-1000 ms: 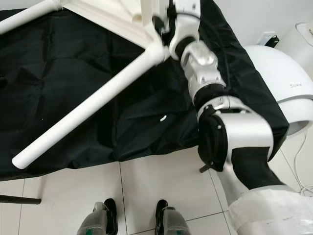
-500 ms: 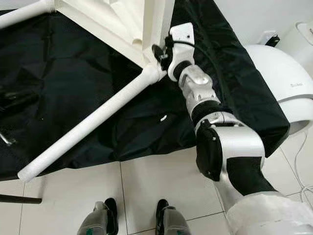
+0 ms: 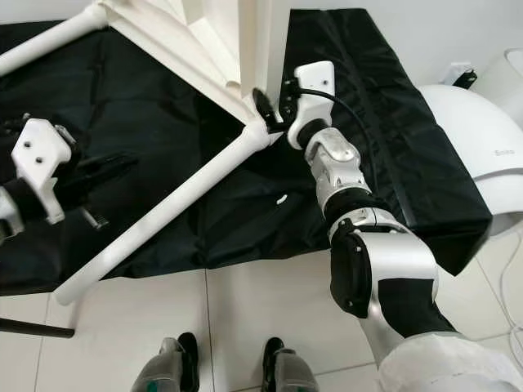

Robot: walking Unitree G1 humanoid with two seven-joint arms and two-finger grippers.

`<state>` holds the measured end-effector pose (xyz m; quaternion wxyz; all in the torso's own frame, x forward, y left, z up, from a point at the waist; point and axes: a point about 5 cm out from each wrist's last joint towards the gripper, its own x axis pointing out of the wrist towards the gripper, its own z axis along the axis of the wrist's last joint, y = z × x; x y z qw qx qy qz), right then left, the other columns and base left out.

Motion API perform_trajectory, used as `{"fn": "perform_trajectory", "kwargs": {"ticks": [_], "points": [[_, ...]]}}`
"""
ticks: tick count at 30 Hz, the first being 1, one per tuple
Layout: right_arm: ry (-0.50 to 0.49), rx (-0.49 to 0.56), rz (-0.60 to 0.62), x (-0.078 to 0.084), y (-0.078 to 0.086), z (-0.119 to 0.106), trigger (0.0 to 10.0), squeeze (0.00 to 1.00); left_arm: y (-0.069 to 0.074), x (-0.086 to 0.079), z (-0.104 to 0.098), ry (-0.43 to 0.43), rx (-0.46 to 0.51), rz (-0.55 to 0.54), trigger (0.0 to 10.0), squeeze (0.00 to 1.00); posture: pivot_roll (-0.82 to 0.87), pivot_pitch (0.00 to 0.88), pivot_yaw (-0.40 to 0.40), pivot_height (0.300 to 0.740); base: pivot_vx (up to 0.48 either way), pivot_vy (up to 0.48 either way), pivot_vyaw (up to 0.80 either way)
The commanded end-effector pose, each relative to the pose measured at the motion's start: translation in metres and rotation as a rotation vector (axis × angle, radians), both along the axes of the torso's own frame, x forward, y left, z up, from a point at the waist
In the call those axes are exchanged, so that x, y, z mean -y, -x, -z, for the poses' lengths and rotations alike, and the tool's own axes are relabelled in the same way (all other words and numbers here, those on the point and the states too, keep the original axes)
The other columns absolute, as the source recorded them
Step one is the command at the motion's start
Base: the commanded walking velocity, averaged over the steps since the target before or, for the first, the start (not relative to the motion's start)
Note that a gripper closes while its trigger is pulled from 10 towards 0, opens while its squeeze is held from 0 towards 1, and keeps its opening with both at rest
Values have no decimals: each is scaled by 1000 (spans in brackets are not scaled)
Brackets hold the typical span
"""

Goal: Building children table

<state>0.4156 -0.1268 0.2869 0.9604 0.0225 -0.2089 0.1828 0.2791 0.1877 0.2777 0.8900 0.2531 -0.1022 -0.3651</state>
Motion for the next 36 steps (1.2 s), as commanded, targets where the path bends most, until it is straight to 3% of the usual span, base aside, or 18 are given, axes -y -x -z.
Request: {"fn": "perform_trajectory", "kwargs": {"ticks": [1,2,3,5,7,12,17,20,23,36], "points": [[-48,13,70,19,3,9,10000,0,-7,-7,0,136,55,-183,10000,0,43,356,-35,740,0,0,0],[-63,20,80,22,5,14,10000,0,-9,-8,1,194,44,-212,10000,0,39,355,-34,740,0,0,0],[-63,20,80,22,5,14,10000,0,-9,-8,1,194,44,-212,10000,0,39,355,-34,740,0,0,0],[-80,43,113,27,14,26,10000,0,-10,-16,0,331,34,-288,10000,0,28,342,-26,740,0,0,0],[-101,49,133,28,21,34,10000,0,-10,-21,1,400,31,-335,10000,0,27,328,-19,740,0,0,0],[-124,35,161,25,28,45,10000,0,-11,-23,8,474,2,-394,10000,0,36,297,-16,740,0,0,0],[-139,25,172,20,31,51,10000,0,-10,-23,11,525,11,-442,10000,0,40,269,-18,740,0,0,0],[-162,-12,181,9,36,64,10000,0,-9,-23,19,553,41,-572,10000,0,48,248,-27,740,0,0,0],[-181,-18,184,5,40,67,10000,0,-9,-22,26,566,29,-614,10000,0,49,243,-27,740,0,0,0],[-158,14,191,1,57,59,10000,0,-7,-25,29,605,37,-715,10000,0,34,227,-33,740,0,0,0]]}}
